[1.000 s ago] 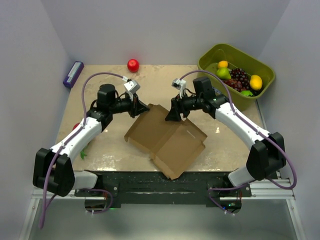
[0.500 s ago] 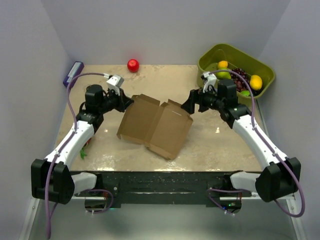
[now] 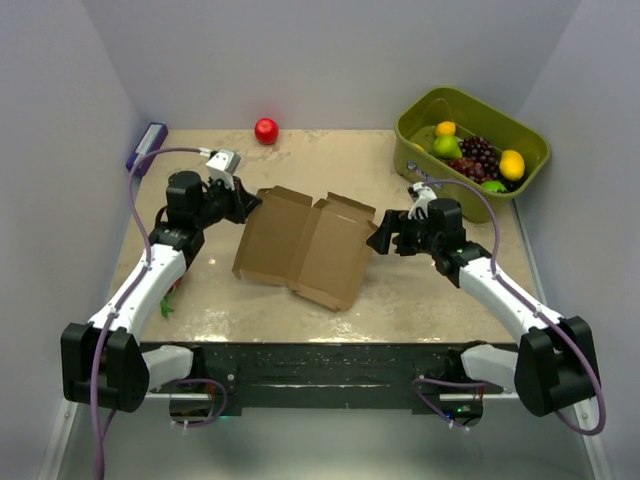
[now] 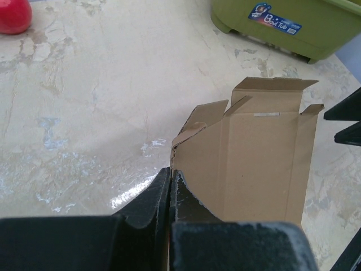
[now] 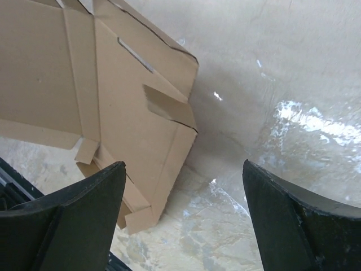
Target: Fold the paper box
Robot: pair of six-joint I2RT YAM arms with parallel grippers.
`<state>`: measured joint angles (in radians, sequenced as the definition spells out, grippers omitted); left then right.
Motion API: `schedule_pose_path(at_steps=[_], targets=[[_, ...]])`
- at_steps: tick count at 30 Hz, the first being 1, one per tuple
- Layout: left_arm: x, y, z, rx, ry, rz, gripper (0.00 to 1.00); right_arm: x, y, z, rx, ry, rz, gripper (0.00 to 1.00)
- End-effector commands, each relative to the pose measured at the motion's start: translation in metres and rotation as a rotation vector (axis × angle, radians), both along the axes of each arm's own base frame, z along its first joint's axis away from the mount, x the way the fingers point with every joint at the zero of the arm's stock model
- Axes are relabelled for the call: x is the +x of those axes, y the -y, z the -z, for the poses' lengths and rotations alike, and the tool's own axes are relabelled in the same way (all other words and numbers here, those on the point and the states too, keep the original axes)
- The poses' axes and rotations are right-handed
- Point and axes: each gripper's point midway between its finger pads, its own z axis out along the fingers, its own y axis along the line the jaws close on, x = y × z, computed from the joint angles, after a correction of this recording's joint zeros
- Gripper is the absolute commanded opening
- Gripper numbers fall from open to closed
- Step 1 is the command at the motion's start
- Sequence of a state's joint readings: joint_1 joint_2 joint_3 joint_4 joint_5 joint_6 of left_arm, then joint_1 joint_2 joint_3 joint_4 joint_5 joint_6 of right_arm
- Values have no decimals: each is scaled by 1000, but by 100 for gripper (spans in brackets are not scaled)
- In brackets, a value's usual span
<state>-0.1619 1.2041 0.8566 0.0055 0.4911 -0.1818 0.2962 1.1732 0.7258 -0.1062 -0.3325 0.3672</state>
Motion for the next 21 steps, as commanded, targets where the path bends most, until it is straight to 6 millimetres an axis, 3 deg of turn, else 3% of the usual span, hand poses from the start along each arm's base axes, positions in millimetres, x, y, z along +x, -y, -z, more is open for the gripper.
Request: schedule_pose_path(at_steps=[1,9,13,16,17,21], targets=[[3,-6,-16,-18,59,-34,0,9,-12,0,99,21,22,86],[1,-5,-19,-24,67,-29,0,-1,-38,26,188,4,1,77],[2,-6,-18,-25,65,-31,0,4,-48,24,241,42,-11,65],[1,-6,-21,-26,72,-32,0,7,-48,30,234,50,-11,49],[1,-6,-21,-26,72,-32,0,8,-49,34,225,45,-15,36],[-2,-3,-26,-36,94,-13,0,13,-53,26,212,85,-61,6]])
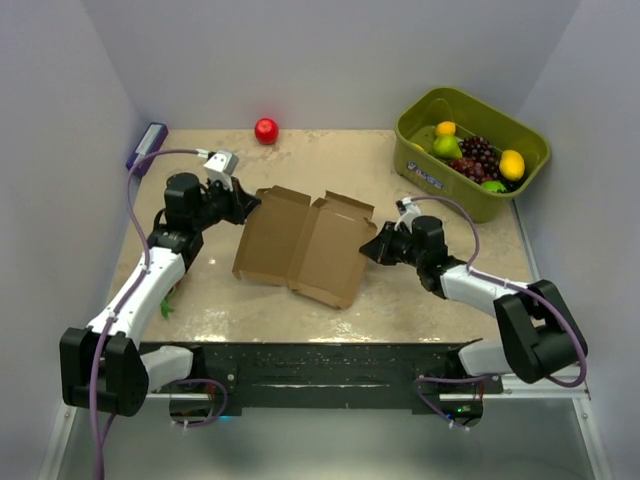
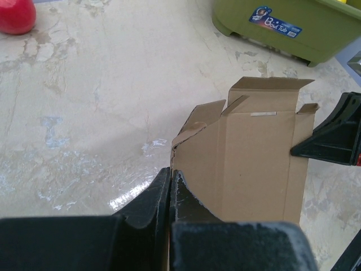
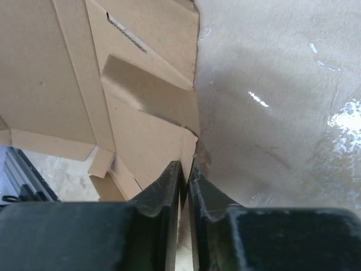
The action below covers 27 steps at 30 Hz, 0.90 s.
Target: Fold the paper box
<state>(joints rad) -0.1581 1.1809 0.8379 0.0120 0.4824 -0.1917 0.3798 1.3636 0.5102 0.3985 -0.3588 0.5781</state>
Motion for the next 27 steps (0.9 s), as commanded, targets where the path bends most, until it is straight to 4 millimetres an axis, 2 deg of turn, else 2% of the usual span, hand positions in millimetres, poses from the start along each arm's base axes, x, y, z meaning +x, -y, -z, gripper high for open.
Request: schedule_pose_path(at_steps=[1,2,3,4,5,6,7,8,9,10,11,13,14,15,16,17,19,20,22,23,27], targets=[[0,0,-27,-32,93,4,0,13,-12,-32,27,131,-63,3],[0,-1,-29,-28,103,3,0,18,-16,-50,29,168,-79,0],[0,-3,-31,-17,109,-7,0,15,-13,-46,-16,153,-99,0],[4,-12,-34,7,121,-60,14,16,-12,-54,-33,164,-107,0],[6,-17,-40,29,143,-87,27,21,-15,-73,-38,201,-122,0],[4,-22,-52,42,185,-109,41,15,-11,-76,-84,197,-150,0],[6,-31,-59,60,214,-156,71,15,-10,-83,-101,201,-162,0],[5,-36,-67,79,252,-172,81,19,-12,-106,-105,238,-173,0],[0,-40,-85,78,315,-192,87,14,-8,-104,-145,213,-193,0],[-3,-44,-95,85,352,-213,92,13,-8,-110,-158,212,-203,0],[-6,-46,-108,100,403,-213,94,18,-9,-130,-160,242,-204,0],[-19,-42,-134,95,489,-187,96,12,-5,-131,-202,202,-230,0],[-23,-38,-147,106,537,-161,97,15,-7,-149,-201,227,-234,0],[-28,-32,-158,95,572,-131,97,10,-5,-148,-216,197,-250,0],[-35,-17,-165,105,612,-49,97,9,-7,-151,-217,189,-261,0],[-39,-9,-177,119,660,-6,97,10,-8,-164,-212,207,-270,0],[-46,18,-180,125,688,113,97,2,-10,-165,-222,181,-311,0],[-47,25,-187,147,722,147,97,2,-13,-173,-224,192,-321,0],[-47,43,-181,154,713,244,96,-4,-14,-175,-243,193,-344,0],[-47,47,-186,158,726,262,96,-7,-17,-179,-245,204,-360,0],[-44,70,-178,141,703,378,96,-14,-19,-181,-261,197,-393,0]])
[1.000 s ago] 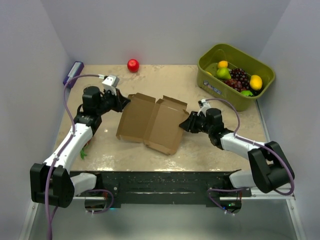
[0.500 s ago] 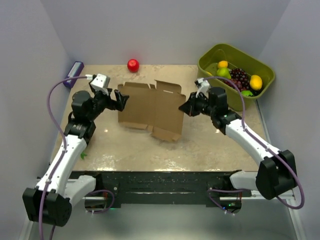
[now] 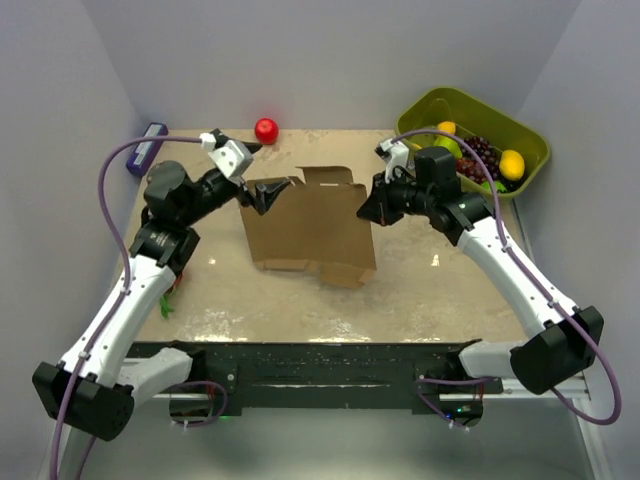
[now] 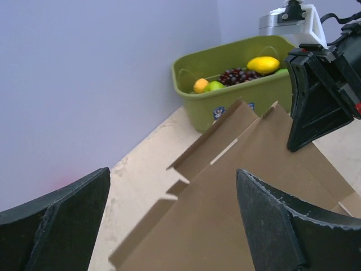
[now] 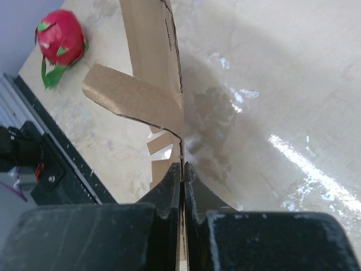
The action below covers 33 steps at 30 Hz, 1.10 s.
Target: Fold the paper box
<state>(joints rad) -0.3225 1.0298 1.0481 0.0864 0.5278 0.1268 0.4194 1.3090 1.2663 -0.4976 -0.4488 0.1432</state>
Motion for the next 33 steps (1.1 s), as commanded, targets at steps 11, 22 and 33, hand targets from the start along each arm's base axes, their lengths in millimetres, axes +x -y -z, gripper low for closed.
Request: schedule_pose_path(at_steps=[11,22,33], targets=[[7,75,35,194,-50,252,96,-28,-17,-5,-59,-31,-177,0],[16,92,69,229,-139,308,88,-38,-21,-11,-44,-23,-230,0],[22,96,87,236,-176,304,28,-36,-19,-10,-73,9,-230,0]])
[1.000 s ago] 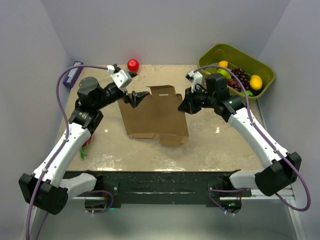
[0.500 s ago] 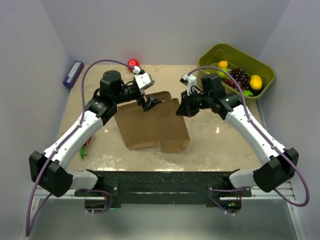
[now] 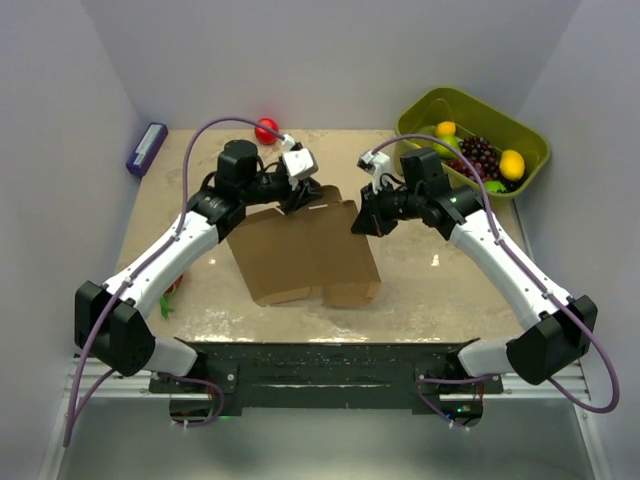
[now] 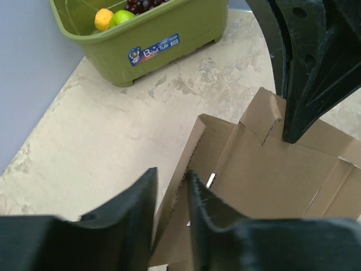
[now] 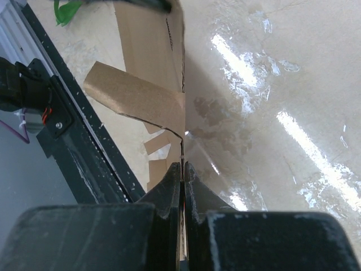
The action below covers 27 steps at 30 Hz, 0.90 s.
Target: Fold the paper box
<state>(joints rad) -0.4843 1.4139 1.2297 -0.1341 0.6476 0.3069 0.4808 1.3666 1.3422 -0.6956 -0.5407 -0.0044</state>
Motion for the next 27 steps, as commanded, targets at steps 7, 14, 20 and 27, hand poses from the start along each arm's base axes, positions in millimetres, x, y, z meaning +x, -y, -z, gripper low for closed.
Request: schedule_pose_path(at_steps=[7,14,20,27], targets=[[1,0,-17,-43,85,-19,0,18,12,-34,-4,122,128,29],[14,-18,-33,-103,103,-174,0,42,39,-44,-34,149,353,80],[11,-52,-16,-220,5,-385,0,60,84,-55,136,72,666,84],[-23,-78,7,-284,31,-443,0,21,39,-58,644,-184,621,84]])
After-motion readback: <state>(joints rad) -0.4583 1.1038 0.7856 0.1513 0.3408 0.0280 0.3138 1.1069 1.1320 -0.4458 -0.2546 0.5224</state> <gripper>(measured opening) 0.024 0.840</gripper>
